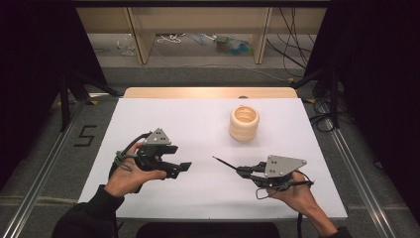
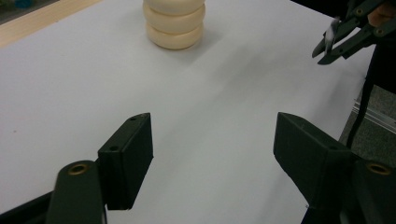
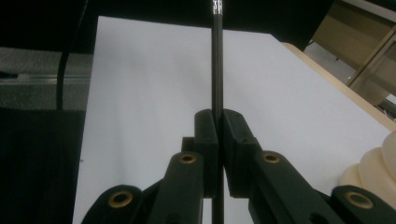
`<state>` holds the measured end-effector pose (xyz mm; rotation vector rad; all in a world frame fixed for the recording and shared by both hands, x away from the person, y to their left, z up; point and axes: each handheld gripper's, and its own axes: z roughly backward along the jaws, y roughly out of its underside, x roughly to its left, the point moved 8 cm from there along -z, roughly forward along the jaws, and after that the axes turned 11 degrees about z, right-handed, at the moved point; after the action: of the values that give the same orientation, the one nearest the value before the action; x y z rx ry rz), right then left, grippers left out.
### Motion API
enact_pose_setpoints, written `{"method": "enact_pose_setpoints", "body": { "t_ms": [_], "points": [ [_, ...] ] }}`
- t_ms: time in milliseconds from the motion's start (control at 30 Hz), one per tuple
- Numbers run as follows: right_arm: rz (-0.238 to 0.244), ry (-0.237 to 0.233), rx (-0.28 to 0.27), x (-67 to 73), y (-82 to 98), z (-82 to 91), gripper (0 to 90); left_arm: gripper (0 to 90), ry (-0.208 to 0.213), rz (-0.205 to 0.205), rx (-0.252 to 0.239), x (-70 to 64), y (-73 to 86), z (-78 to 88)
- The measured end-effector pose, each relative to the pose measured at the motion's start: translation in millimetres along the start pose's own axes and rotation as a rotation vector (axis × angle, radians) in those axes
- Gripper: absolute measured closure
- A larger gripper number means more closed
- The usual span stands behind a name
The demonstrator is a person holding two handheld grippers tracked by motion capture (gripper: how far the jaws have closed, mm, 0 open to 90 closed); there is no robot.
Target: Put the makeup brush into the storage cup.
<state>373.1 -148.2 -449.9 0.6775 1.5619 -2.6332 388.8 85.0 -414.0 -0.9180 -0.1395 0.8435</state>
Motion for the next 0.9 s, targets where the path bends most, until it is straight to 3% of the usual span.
{"method": "enact_pose_setpoints", "body": {
  "t_ms": [167,233,533,900],
  "points": [
    [-0.043,0.027,-0.034,-4.5,-2.2,1.6,85.9,28.6,0.016,0.017,-0.046,-3.9,5.3,-4.7],
    [-0.058,0.030,-0.044,-5.0,-3.3,1.5,85.8,28.4,0.029,0.032,-0.080,-6.8,5.3,-6.3],
    [-0.076,0.031,-0.069,-4.4,-7.5,-0.7,85.8,26.2,0.120,0.027,-0.248,-22.3,2.2,-12.2],
    [-0.117,0.023,-0.117,1.9,-16.4,-14.4,85.8,25.6,0.149,0.014,-0.322,-39.8,5.1,-21.8]
  ]
}}
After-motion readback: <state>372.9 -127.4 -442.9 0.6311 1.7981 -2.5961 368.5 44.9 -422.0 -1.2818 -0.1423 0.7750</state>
